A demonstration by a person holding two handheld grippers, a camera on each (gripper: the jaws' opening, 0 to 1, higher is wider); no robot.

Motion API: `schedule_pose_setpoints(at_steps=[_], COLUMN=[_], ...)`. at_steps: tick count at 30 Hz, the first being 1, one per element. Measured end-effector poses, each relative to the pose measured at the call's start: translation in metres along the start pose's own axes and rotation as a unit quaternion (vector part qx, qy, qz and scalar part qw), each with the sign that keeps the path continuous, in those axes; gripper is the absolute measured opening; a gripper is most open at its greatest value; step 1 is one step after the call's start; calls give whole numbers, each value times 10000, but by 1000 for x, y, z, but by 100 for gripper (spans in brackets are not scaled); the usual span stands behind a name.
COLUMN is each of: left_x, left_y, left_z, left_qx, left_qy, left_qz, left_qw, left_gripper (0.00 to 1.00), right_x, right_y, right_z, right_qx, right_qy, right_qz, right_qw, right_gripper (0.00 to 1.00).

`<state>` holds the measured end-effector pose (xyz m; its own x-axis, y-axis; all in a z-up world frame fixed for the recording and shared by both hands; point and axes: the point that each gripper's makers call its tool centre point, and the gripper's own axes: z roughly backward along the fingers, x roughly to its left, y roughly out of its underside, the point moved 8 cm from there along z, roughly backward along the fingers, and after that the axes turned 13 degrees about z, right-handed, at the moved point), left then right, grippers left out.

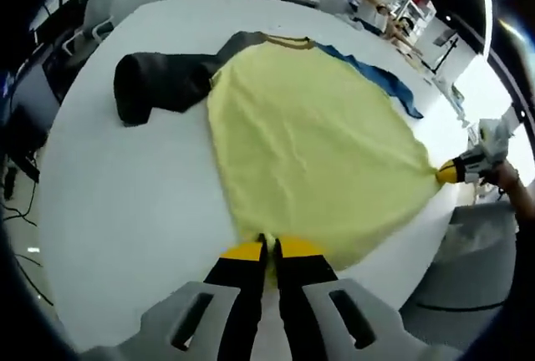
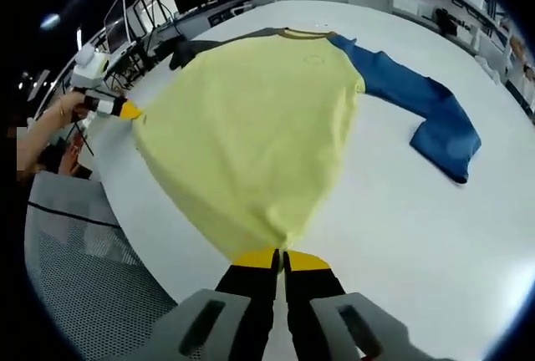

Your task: Fold the garment on the visible template until the final outline fits inside the template.

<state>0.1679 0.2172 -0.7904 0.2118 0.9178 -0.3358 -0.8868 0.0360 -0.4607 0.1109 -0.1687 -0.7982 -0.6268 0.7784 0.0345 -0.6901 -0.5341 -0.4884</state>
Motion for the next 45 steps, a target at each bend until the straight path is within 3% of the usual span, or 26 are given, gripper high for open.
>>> schedule_pose_setpoints(at_steps=[1, 3, 5, 8, 9, 12, 15, 23, 25, 28, 33, 40, 45], left_x=[0, 1, -1, 3, 2, 2, 2, -2, -5, -8, -5, -5, -5], left_y=[0, 5, 9, 22, 23, 27, 28, 34, 36, 33, 30, 49, 54], left_z=[1, 4, 8, 14, 15, 20, 22, 25, 31, 40, 43, 31, 26], left_qx=[-114, -72, -127, 77, 87, 186, 155, 443, 638, 664, 754, 1254, 1333], left_qy=[108, 103, 283, 253, 291, 429, 386, 456, 412, 390, 158, -205, -349], left_qz=[-337, -211, -458, -513, -556, -170, -258, -235, 202, 483, 575, 532, 301], left_qw=[9993, 9997, 9985, 9983, 9980, 9988, 9988, 9977, 9969, 9959, 9954, 9905, 9900], left_gripper=[6, 11, 17, 23, 22, 21, 22, 1, 1, 1, 1, 1, 1], right_x=[-1, -1, -1, 0, 0, 0, 1, 4, 3, 2, 5, 11, 12], right_y=[0, 1, 1, 1, 1, 0, 0, 0, -1, -4, -3, 8, 9], right_z=[-1, -2, -2, -2, -3, -2, -1, 7, 12, 19, 19, 9, 6], right_qx=[-47, -67, -62, -52, -45, -9, 32, 35, 14, -41, 61, 606, 659], right_qy=[35, 27, 38, 36, 36, 41, 35, -33, -74, -165, -316, -204, -168], right_qz=[-49, -87, -95, -58, -47, -57, -8, -28, -125, -228, -195, 351, 411], right_qw=[10000, 9999, 9999, 10000, 10000, 10000, 10000, 10000, 9999, 9996, 9993, 9973, 9968], right_gripper=[0, 0, 0, 0, 0, 0, 0, 0, 0, 0, 0, 0, 0])
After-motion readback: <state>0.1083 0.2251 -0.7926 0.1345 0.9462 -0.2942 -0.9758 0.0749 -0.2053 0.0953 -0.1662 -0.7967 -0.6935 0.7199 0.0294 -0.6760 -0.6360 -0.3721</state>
